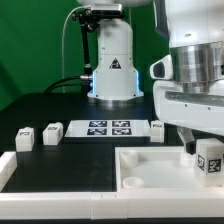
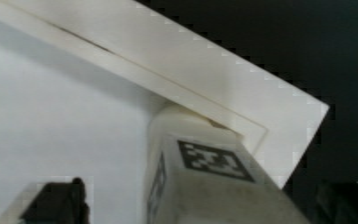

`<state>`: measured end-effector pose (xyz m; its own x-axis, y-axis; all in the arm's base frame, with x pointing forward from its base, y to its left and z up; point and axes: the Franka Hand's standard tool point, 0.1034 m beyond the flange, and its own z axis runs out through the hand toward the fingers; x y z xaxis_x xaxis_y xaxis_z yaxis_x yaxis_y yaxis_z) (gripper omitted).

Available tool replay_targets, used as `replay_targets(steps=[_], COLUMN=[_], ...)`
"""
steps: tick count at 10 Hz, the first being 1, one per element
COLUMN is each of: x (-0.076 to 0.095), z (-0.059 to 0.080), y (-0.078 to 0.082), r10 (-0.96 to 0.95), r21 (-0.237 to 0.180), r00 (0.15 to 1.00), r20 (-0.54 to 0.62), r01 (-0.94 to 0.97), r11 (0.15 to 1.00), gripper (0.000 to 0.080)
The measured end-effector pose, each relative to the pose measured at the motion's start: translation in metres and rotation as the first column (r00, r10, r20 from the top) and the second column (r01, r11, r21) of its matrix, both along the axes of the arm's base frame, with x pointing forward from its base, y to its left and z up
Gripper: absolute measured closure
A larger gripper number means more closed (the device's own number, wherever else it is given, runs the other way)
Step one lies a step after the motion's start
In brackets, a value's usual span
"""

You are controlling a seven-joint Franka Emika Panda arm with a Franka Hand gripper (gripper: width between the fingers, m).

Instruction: Assemble one leg

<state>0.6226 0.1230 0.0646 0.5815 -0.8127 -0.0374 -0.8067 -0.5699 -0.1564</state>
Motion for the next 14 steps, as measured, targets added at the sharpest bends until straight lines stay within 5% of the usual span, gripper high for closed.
replay_targets(steps=[4, 11, 12, 13, 14], x=[0.0020, 0.0026, 0.0025, 0.0025, 0.0023], z=[0.0003, -0.0011, -0.0015, -0.0016, -0.0018], y=[-0.0066, -0.0078, -0.0080, -0.0081, -0.0079], r10=[0.415, 0.853, 0.848, 0.848, 0.837], r21=[-0.053, -0.169, -0.167, -0.167, -0.164], r00=[0.909, 0.521, 0.530, 0.530, 0.547], r20=[0.035, 0.028, 0.028, 0.028, 0.029], r01=[-0.413, -0.839, -0.834, -0.833, -0.823], r11=[0.909, 0.518, 0.527, 0.527, 0.544], gripper=[0.0151, 0.0151, 0.0275, 0.0275, 0.0414])
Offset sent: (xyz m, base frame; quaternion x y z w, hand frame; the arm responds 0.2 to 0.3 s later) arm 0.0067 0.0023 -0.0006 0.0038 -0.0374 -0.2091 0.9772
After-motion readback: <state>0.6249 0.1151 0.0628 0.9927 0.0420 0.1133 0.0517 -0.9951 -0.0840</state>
